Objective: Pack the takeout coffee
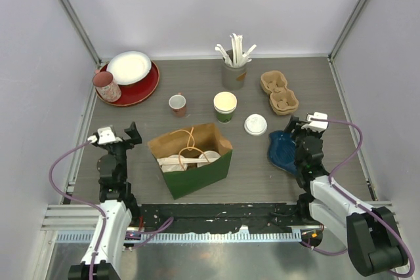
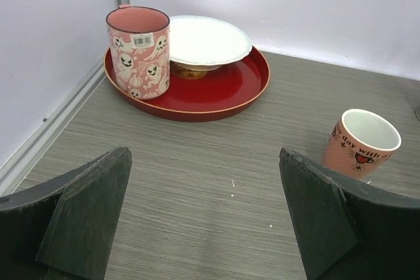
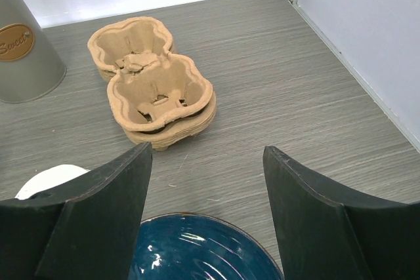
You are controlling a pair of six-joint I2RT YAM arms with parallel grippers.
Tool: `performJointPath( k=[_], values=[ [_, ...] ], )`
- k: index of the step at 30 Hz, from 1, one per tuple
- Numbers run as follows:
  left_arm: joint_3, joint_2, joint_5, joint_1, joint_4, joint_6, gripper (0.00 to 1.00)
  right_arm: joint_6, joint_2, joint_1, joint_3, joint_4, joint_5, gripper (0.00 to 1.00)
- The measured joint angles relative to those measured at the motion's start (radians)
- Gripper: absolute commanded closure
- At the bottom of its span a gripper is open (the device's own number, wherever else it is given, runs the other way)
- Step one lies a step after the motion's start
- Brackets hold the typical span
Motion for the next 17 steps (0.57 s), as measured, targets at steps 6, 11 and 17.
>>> performJointPath(
  k=[6, 11, 17],
  values=[
    [0.0, -0.002, -0.016, 0.006, -0.001, -0.01, 0.0, 0.0, 0.001, 0.0, 0.0, 0.001, 0.0, 0.27],
    [0.0, -0.005, -0.018, 0.011, -0.002, -0.02, 0.0, 0.0, 0.012, 0.0, 0.0, 0.008, 0.0, 0.27],
    [0.0, -0.006, -0.01, 0.013, -0.003, -0.021, 0.0, 0.001, 0.013, 0.0, 0.0, 0.014, 0.0, 0.27]
  ],
)
